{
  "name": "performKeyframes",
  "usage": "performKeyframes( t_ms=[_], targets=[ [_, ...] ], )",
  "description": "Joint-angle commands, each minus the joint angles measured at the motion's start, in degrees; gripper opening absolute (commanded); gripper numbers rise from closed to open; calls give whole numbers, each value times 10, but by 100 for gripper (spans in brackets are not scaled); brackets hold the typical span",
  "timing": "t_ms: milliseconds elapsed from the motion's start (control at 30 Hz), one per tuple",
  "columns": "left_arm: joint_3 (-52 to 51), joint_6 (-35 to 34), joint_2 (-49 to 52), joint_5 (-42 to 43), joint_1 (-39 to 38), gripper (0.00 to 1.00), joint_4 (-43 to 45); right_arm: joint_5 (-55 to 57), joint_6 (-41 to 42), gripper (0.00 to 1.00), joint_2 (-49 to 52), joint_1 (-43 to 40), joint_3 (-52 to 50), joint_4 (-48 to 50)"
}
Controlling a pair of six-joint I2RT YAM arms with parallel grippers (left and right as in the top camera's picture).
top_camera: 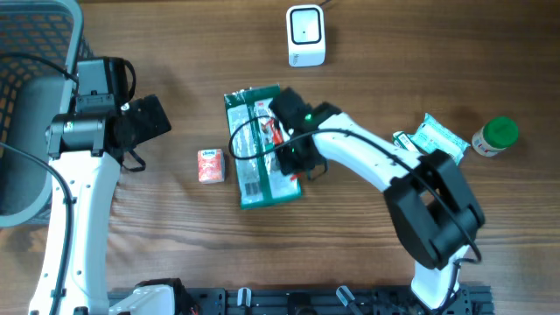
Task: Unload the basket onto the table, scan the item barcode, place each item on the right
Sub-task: 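Lift the gloves bag and swing it toward the scanner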
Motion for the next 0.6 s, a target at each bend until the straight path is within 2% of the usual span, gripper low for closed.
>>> performKeyframes(
  t_ms=[0, 133, 267, 400, 567],
  targets=[
    [8, -5, -7, -9, 3, 100, 2, 55, -144, 5, -72, -4, 63, -20],
    [8, -5, -7, -9, 3, 100, 2, 69, -237, 4, -118, -8, 81, -11],
    [8, -5, -7, -9, 3, 100, 2, 68, -252, 5, -147, -31, 117, -5],
    [8, -5, -7, -9, 3, 100, 2, -85, -247, 4, -148, -64, 145, -32],
    [8, -5, -7, -9, 3, 100, 2, -63, -229, 4, -132, -85, 122, -45]
  ],
)
